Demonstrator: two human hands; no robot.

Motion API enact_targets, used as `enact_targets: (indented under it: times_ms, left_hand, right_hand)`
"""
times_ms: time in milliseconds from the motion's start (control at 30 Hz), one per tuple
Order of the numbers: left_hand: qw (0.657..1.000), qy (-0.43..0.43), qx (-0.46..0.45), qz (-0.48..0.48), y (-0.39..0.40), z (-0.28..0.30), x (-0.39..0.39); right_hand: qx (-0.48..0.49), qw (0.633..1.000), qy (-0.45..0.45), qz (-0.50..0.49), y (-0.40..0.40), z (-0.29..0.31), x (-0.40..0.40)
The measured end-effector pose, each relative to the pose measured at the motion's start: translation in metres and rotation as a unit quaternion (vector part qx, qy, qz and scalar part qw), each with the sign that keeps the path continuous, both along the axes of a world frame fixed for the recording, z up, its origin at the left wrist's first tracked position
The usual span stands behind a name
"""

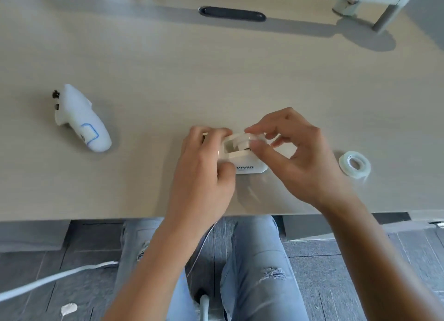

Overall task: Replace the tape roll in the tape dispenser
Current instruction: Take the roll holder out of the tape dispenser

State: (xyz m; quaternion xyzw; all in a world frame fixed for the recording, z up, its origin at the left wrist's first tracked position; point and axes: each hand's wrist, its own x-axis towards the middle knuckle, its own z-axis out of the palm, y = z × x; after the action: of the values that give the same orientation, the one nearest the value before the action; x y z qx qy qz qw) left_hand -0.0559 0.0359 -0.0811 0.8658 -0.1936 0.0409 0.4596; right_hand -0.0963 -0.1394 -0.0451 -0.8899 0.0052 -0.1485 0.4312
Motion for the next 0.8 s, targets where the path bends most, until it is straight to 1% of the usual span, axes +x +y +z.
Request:
enact_targets:
  times_ms: [133, 267, 367, 467, 600, 700, 800]
  left_hand:
    - [1.000, -0.005, -0.005, -0.011, 0.007, -0.005, -0.019]
    - [1.000, -0.006, -0.010, -0.016, 0.010, 0.001, -0.036]
    - [1.000, -0.010, -0.015, -0.015, 0.009, 0.004, -0.037]
    - [0.999, 0.001, -0.028, -0.039, 0.009, 0.004, -0.029]
    - [0.997, 0.008, -0.046, -0.062, 0.011, -0.003, -0.020]
    - [0.999, -0.003, -0.025, -0.044, 0.007, -0.006, -0.015]
    - [1.000, -0.004, -0.026, -0.007, 0.002, -0.005, 0.000]
  right_hand:
    - [-0.041, 0.999, -0.014, -0.006, 0.006, -0.003, -0.017]
    - [-0.106, 0.994, 0.013, -0.013, 0.009, 0.010, -0.023]
    - [-0.144, 0.989, 0.036, 0.013, 0.008, 0.024, -0.021]
    - [-0.164, 0.984, 0.049, 0.040, 0.006, 0.034, -0.016]
    - [-0.181, 0.981, 0.050, 0.045, 0.006, 0.035, -0.011]
    - [-0.173, 0.984, 0.037, 0.023, 0.009, 0.031, -0.004]
    - [-0.181, 0.983, 0.023, -0.004, 0.011, 0.026, 0.010]
